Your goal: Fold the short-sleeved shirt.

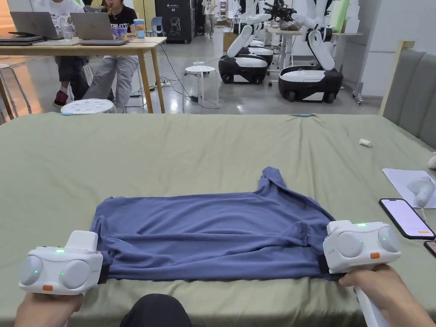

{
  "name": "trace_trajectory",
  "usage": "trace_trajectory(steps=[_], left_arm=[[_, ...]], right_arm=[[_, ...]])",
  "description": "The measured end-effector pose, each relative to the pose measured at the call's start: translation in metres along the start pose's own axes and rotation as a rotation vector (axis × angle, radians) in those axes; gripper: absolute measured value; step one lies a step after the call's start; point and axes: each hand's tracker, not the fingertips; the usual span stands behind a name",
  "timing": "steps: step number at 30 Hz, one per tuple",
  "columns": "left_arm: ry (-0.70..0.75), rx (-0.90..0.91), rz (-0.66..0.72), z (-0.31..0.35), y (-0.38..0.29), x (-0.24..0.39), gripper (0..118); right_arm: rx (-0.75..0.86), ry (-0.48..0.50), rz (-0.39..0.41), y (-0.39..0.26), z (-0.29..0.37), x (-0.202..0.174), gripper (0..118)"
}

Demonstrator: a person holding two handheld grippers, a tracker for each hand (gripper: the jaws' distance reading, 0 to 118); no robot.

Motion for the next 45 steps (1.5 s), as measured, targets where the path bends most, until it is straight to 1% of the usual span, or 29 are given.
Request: trace_trajectory(steps=[1, 2, 4, 5, 6, 7, 9, 10, 11, 12, 13, 14, 15, 17, 20, 25, 26, 28, 29, 30, 31, 32, 33, 34, 35, 37, 42, 43, 45], left_arm=[[-0.001, -0.002, -0.002, 0.001, 0.002, -0.002, 21], [0.007, -0.005, -0.004, 0.002, 0.005, -0.003, 46], [0.077, 0.03, 0.006, 0.005, 0.01, -0.008, 98], [0.085, 0.06, 0.01, 0.008, 0.013, -0.012, 118], [0.084, 0.103, 0.031, 0.014, 0.017, -0.015, 118], [0.086, 0.132, 0.059, 0.021, 0.024, -0.017, 118], [0.036, 0.144, 0.116, 0.029, 0.036, -0.023, 117], [0.033, 0.134, 0.125, 0.031, 0.042, -0.025, 110], [0.027, 0.136, 0.136, 0.034, 0.047, -0.026, 78], [0.033, 0.142, 0.132, 0.035, 0.051, -0.026, 37], [0.045, 0.151, 0.125, 0.034, 0.055, -0.025, 0], [0.078, 0.158, 0.106, 0.03, 0.057, -0.023, 0], [0.121, 0.171, 0.098, 0.027, 0.058, -0.022, 0], [0.102, 0.159, 0.095, 0.022, 0.06, -0.021, 0], [0.074, 0.14, 0.121, 0.012, 0.067, -0.021, 0], [0.067, 0.142, 0.098, -0.02, 0.104, -0.029, 0], [0.049, 0.136, 0.106, -0.03, 0.117, -0.032, 2], [0.049, 0.11, 0.116, -0.052, 0.138, -0.036, 12], [0.052, 0.103, 0.11, -0.065, 0.148, -0.036, 12], [0.043, 0.084, 0.091, -0.077, 0.159, -0.037, 16], [0.008, 0.045, 0.094, -0.09, 0.167, -0.039, 28], [-0.004, 0.0, 0.113, -0.106, 0.175, -0.041, 56], [-0.007, -0.03, 0.142, -0.12, 0.18, -0.043, 74], [-0.003, -0.048, 0.178, -0.13, 0.184, -0.045, 82], [0.032, -0.057, 0.204, -0.14, 0.186, -0.045, 82], [0.026, -0.06, 0.187, -0.158, 0.187, -0.045, 82], [0.049, -0.131, 0.091, -0.187, 0.18, -0.033, 81], [0.05, -0.134, 0.096, -0.19, 0.178, -0.032, 78], [0.013, -0.122, 0.172, -0.191, 0.177, -0.033, 52]], right_arm=[[0.019, -0.004, -0.007, -0.002, 0.004, 0.001, 14], [0.056, -0.019, -0.02, -0.004, 0.01, 0.002, 35], [0.088, -0.055, -0.002, -0.007, 0.018, 0.006, 100], [0.101, -0.049, -0.01, -0.007, 0.023, 0.009, 118], [0.168, -0.03, -0.033, -0.007, 0.033, 0.012, 114], [0.193, -0.008, -0.026, -0.004, 0.039, 0.014, 108], [0.199, -0.012, -0.042, 0.004, 0.048, 0.018, 106], [0.221, 0.004, -0.056, 0.007, 0.051, 0.019, 99], [0.257, 0.026, -0.064, 0.011, 0.054, 0.019, 77], [0.274, 0.032, -0.066, 0.016, 0.054, 0.02, 49], [0.276, 0.025, -0.071, 0.019, 0.052, 0.019, 19], [0.278, 0.02, -0.075, 0.023, 0.048, 0.016, 1], [0.281, 0.014, -0.079, 0.026, 0.045, 0.014, 1], [0.284, 0.018, -0.069, 0.027, 0.043, 0.012, 0], [0.28, 0.062, -0.055, 0.028, 0.04, 0.006, 0], [0.274, 0.081, -0.02, 0.038, 0.032, -0.005, 0], [0.274, 0.083, -0.016, 0.042, 0.03, -0.007, 0], [0.271, 0.088, -0.009, 0.051, 0.024, -0.011, 0], [0.269, 0.089, -0.005, 0.055, 0.021, -0.013, 0], [0.268, 0.091, 0.0, 0.058, 0.019, -0.015, 0], [0.265, 0.095, 0.004, 0.061, 0.016, -0.017, 0], [0.261, 0.104, 0.004, 0.064, 0.014, -0.018, 0], [0.257, 0.115, 0.001, 0.066, 0.011, -0.02, 0], [0.251, 0.122, 0.0, 0.067, 0.008, -0.021, 0], [0.244, 0.125, 0.004, 0.069, 0.004, -0.022, 0], [0.232, 0.12, 0.022, 0.071, -0.001, -0.025, 0], [0.201, 0.108, 0.035, 0.072, -0.015, -0.025, 0], [0.197, 0.107, 0.035, 0.072, -0.017, -0.025, 0], [0.191, 0.106, 0.033, 0.072, -0.019, -0.024, 0]])
